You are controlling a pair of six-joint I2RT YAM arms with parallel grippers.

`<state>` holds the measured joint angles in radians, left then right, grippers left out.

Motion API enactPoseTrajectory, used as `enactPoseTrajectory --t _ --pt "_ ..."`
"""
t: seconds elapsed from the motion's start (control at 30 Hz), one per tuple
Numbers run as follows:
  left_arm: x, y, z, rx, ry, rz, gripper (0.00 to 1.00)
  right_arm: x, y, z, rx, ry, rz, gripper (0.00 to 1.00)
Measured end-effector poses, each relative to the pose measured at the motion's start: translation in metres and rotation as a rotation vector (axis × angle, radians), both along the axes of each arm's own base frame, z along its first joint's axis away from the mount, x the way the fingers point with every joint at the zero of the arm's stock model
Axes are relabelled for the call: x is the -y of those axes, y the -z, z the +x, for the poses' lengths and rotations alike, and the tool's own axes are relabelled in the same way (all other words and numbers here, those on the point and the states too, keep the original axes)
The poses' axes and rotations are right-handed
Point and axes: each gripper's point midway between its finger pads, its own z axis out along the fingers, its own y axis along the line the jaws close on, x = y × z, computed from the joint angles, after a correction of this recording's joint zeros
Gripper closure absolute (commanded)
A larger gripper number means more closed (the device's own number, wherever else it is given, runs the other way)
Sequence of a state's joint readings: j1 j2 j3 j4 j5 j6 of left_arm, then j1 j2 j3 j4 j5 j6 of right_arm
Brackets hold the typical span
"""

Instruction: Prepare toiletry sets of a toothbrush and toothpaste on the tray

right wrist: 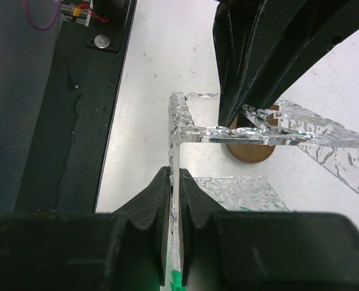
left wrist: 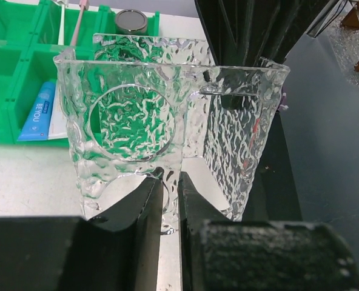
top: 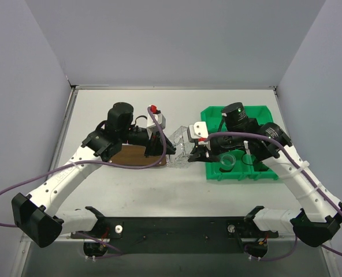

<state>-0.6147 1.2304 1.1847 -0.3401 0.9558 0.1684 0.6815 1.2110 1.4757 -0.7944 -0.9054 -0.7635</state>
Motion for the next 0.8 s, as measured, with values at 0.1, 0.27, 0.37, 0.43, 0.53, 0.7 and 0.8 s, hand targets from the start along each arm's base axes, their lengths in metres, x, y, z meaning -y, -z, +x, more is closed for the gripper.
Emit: enactPoseTrajectory --t 0.1,0.27,0.37,0.43,0.53,0.7,0.8 --pt "-0.001 0.002 0.001 0.008 -0.006 0.01 1.0 0.0 0.002 0.002 0.008 0.005 0.001 0.86" --pt "-0.009 0.007 0.004 0.049 -0.025 0.071 1.0 0.0 0.006 0.004 0.016 0.013 -0.005 0.63" --pt "-0.016 0.006 0.007 0.111 -0.035 0.12 1.0 0.002 0.007 0.004 0.021 0.02 -0.007 0.52" --pt "-0.024 0.004 0.009 0.163 -0.038 0.169 1.0 0.003 0.006 0.004 0.031 0.024 -0.006 0.51" --pt "-0.036 0.006 0.016 0.241 -0.038 0.255 1.0 0.006 0.003 0.003 0.05 0.031 -0.002 0.51" --pt "-0.074 0.031 0.036 0.292 -0.038 0.453 1.0 0.014 0.007 0.003 0.08 0.05 -0.015 0.52" --pt "-0.11 0.052 0.056 0.27 -0.059 0.586 1.0 0.019 0.013 0.005 0.086 0.061 -0.029 0.53"
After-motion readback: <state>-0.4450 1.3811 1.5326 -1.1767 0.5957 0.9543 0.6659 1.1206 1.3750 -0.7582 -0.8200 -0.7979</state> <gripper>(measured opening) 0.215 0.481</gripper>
